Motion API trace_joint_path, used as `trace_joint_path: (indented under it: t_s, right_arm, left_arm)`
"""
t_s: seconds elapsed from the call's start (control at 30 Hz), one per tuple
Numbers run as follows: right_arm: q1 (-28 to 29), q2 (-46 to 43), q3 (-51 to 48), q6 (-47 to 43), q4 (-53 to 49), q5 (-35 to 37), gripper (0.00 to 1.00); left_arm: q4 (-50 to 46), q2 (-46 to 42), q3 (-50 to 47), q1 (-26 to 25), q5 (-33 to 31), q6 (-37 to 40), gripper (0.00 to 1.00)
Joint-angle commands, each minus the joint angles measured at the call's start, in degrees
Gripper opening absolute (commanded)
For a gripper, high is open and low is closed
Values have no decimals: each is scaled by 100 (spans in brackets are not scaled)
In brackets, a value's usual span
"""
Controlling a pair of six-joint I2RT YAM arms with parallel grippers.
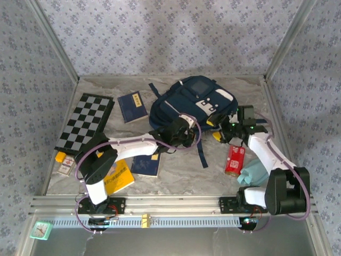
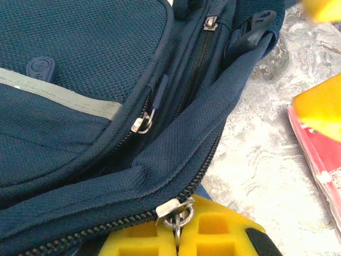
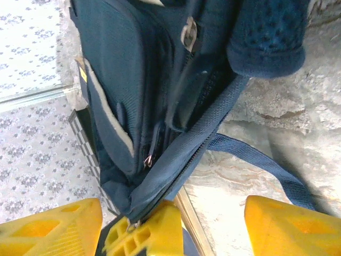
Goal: Pack the student bag
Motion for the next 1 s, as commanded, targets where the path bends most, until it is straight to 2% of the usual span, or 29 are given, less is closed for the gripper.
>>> trace_joint_path:
  t_s: [0.0, 0.1, 0.17, 0.23, 0.37, 0.47, 0.7, 0.83, 0.97]
  right_arm:
    - [194, 299, -62, 663, 901, 385, 68]
    - [349, 662, -43, 791, 1368, 414, 59]
    - [472, 814, 62, 716, 1302, 604, 55]
    - [509, 972, 124, 629, 1254, 639, 45]
    - [263, 1150, 358, 124, 834, 552, 20]
    - [-63, 1170, 612, -405, 313, 456, 10]
    - [-901, 1639, 1544, -1627, -636, -194, 4]
    - [-1017, 2122, 2214, -2152, -1131, -198, 4]
    - [-1035, 2414, 2741, -2325, -1392, -77, 7]
  left_arm:
    - [290, 3, 403, -102, 54, 176, 0]
    - [270, 33, 450, -129, 58, 221, 0]
    - [222, 37, 502, -130, 82, 228, 0]
    - [222, 16, 512, -147, 95, 230, 0]
    - [154, -70, 413, -156, 94, 263, 0]
    - [31, -213, 191, -155, 87, 370, 0]
    - [-495, -730, -693, -33, -159, 801, 0]
    - [-519, -854, -977, 215, -1, 727, 0]
    - [-589, -743, -751, 252, 154, 649, 0]
